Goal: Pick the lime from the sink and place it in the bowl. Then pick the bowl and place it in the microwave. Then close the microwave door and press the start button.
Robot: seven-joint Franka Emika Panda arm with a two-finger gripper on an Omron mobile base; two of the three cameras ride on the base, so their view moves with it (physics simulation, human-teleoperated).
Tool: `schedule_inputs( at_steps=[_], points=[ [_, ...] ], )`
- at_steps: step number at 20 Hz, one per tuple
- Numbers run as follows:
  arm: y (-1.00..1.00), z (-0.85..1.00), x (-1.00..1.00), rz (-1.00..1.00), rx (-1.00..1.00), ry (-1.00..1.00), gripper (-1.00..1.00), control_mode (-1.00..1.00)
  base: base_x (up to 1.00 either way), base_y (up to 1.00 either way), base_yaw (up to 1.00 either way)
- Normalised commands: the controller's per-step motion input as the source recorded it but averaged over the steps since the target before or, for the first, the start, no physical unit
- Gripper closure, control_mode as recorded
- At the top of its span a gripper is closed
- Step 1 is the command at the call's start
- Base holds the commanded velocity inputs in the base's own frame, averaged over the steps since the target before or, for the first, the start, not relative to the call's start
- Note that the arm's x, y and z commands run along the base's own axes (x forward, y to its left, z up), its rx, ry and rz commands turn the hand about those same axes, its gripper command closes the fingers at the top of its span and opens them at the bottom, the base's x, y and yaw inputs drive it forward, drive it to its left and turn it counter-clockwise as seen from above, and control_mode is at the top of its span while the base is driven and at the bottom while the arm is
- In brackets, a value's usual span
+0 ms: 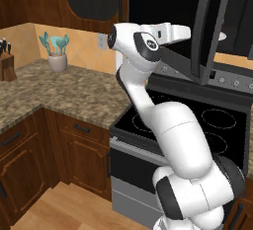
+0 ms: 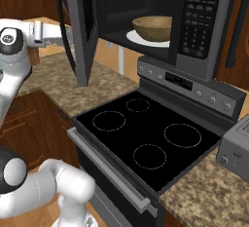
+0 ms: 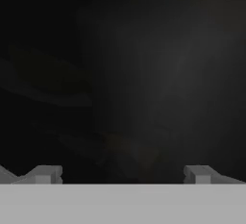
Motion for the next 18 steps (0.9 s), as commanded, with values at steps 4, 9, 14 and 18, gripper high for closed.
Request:
schedule_inputs(
  at_steps=[4,9,14,18],
  points=[
    [-0.53,-0.02,0.54,0.11,0.06,0.01,-1.00,-1.00,0.00,0.00,0.00],
    [-0.58,-0.04,0.49,0.13,0.05,0.00,-1.00,-1.00,0.00,0.00,0.00],
    [-0.55,0.00,0.55,0.13,0.04,-0.01,-1.00,-1.00,0.00,0.00,0.00],
    [-0.47,0.00,0.39,0.15,0.10,-0.07,-1.00,-1.00,0.00,0.00,0.00]
  ],
)
